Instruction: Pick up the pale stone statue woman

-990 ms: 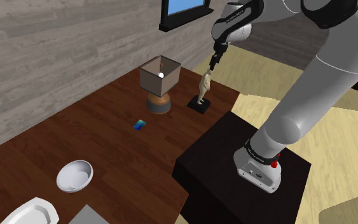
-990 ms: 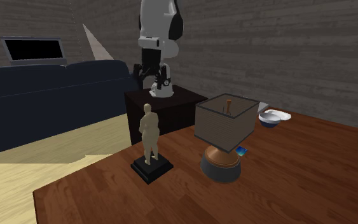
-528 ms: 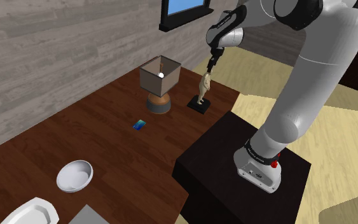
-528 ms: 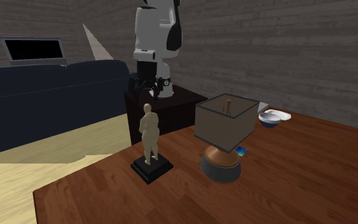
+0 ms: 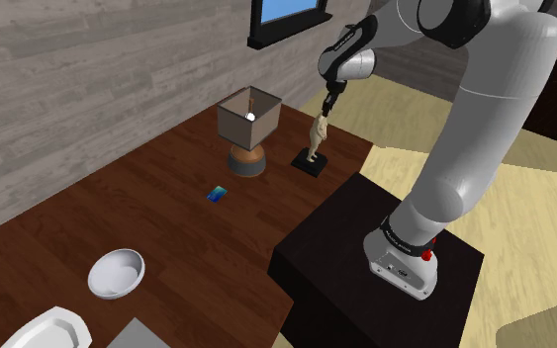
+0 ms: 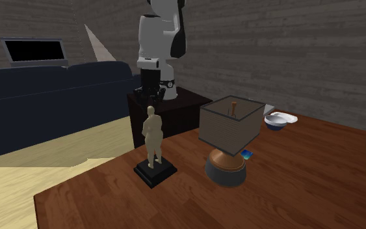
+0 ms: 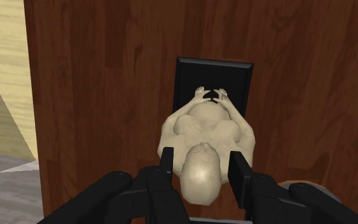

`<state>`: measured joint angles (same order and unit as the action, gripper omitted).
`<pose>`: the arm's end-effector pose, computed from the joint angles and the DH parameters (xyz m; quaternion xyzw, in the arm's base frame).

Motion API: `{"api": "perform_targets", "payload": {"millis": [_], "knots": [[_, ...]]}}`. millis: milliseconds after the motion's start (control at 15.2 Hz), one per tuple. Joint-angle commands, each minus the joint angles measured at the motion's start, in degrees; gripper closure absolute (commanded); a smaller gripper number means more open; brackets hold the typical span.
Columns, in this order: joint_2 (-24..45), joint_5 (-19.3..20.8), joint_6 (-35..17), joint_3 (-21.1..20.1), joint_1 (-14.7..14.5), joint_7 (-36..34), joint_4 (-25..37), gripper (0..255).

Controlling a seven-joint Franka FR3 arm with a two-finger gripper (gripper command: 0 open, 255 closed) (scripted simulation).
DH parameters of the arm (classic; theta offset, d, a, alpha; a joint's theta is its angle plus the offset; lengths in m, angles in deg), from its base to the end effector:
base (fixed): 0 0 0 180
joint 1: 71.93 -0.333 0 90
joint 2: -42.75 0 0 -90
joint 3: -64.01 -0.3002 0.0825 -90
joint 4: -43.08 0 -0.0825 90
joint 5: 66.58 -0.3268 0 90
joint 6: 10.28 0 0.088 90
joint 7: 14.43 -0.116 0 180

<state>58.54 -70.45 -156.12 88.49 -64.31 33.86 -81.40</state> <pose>0.4537 -0.2797 0.3067 0.9897 0.1244 0.0246 0.0670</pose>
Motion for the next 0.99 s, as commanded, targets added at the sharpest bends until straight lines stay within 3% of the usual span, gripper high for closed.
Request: {"api": "perform_targets", "payload": {"millis": [0,396,924], "knots": [[0.1,0.0,0.0,0.0,0.0,0.0,0.0,255],[0.1,0.0,-0.1,0.0,0.0,0.0,-0.1,255],[-4.4,2.8,5.3,1.2,-1.0,-1.7,1.3,255]]}}
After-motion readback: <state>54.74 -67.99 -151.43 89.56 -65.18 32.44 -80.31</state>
